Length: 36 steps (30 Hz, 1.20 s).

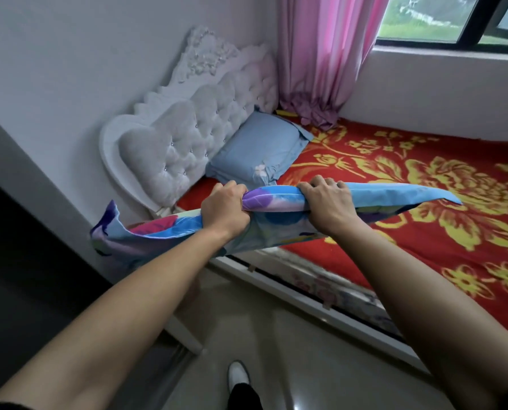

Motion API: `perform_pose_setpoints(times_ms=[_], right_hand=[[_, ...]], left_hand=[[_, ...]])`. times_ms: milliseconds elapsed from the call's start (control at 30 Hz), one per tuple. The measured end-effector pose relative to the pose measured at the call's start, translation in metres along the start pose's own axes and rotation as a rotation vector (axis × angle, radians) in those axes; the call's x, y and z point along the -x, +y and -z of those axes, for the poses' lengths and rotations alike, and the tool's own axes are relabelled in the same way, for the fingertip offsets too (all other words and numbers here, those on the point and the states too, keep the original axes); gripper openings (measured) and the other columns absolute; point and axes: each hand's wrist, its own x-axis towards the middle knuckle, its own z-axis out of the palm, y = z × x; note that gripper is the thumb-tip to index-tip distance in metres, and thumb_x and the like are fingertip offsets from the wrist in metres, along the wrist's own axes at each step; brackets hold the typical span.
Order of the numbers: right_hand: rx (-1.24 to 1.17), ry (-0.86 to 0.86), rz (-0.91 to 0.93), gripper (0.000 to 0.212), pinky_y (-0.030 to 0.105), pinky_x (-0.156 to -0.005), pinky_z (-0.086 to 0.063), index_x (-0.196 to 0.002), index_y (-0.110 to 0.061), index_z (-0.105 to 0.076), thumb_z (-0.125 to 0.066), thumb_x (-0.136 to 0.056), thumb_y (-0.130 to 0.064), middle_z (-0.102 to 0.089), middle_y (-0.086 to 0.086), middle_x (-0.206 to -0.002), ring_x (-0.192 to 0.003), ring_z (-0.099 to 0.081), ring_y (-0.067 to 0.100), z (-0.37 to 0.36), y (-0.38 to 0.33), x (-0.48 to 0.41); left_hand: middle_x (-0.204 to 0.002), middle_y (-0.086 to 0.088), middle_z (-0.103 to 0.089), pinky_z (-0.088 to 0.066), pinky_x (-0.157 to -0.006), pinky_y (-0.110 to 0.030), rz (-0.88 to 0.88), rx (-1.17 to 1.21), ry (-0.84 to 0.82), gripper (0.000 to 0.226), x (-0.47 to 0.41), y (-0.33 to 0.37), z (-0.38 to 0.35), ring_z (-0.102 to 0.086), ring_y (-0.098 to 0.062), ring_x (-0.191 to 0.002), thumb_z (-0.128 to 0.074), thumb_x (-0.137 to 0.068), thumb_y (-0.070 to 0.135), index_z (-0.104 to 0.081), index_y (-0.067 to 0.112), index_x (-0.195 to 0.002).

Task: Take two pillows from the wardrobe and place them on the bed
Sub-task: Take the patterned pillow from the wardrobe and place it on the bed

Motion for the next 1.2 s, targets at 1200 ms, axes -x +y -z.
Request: perform_pose_setpoints(times_ms=[1200], right_hand=[[-0.005, -0.081, -0.098, 0.060, 0.043, -0.082, -0.046, -0.131, -0.029, -0.048, -0.070, -0.077, -0.040, -0.049, 0.010, -0.118, -0.109, -0.051, 0.031, -0.117, 0.125, -0.562]], left_hand=[[-0.076, -0.002, -0.055, -0.025, -0.052, -0.028, -0.015, 0.122, 0.071, 0.025, -0.532, -0.091, -0.246, -0.050, -0.026, -0.075, -0.066, -0.059, -0.003, -0.051, 0.014, -0.071]])
